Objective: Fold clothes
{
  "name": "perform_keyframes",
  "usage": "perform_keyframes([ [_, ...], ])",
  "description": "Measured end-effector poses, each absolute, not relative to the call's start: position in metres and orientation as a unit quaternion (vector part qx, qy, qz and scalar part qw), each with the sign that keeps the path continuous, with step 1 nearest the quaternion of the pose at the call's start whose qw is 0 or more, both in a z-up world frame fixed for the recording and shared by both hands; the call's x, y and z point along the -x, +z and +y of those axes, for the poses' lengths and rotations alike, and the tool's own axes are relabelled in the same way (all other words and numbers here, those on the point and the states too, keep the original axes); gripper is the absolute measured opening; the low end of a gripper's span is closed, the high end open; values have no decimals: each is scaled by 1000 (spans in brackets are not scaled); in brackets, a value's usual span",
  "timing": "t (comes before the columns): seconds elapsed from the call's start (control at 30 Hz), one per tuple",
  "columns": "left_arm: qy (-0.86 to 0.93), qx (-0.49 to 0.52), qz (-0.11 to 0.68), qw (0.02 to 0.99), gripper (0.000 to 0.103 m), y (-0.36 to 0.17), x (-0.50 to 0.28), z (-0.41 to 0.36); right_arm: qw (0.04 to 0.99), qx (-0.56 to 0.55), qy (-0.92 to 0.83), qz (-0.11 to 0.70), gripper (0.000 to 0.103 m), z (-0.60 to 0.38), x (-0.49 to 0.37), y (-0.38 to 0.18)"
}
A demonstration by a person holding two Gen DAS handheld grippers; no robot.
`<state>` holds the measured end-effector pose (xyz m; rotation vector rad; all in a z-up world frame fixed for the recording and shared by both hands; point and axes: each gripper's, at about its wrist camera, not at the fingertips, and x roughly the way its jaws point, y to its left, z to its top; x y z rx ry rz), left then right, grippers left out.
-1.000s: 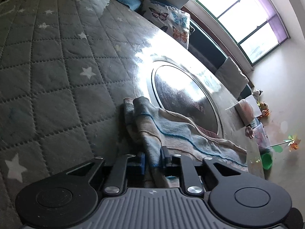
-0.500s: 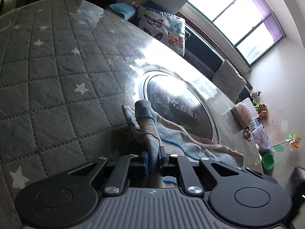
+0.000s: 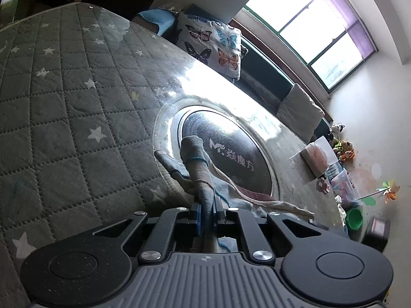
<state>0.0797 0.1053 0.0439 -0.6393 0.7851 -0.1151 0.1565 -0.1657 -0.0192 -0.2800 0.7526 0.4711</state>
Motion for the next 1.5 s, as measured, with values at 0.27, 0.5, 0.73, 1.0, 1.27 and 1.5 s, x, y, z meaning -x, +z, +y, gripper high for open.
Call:
perform_keyframes([
  [0.27, -66, 294, 366, 880, 8, 74, -81, 83, 886, 153, 244, 364, 34, -179, -102, -17],
  [0.5, -80, 269, 362, 889, 8, 108, -97, 35, 873, 159, 281, 365, 42, -203, -59, -10],
  [0.73, -106, 226, 382, 890, 8, 118, -127, -51, 895, 106, 256, 350, 47, -274, -52, 12],
  [1.0, -128, 185, 439, 870, 8, 88, -167, -147, 909, 47, 220, 352, 47, -344, -61, 15],
  [1.27, -137, 140, 475, 858, 8, 58, -179, -206, 904, 12, 212, 372, 47, -378, -68, -1],
  [1.5, -164, 125, 486, 849, 19, 39, -181, -224, 899, -3, 215, 383, 48, -387, -71, -12],
])
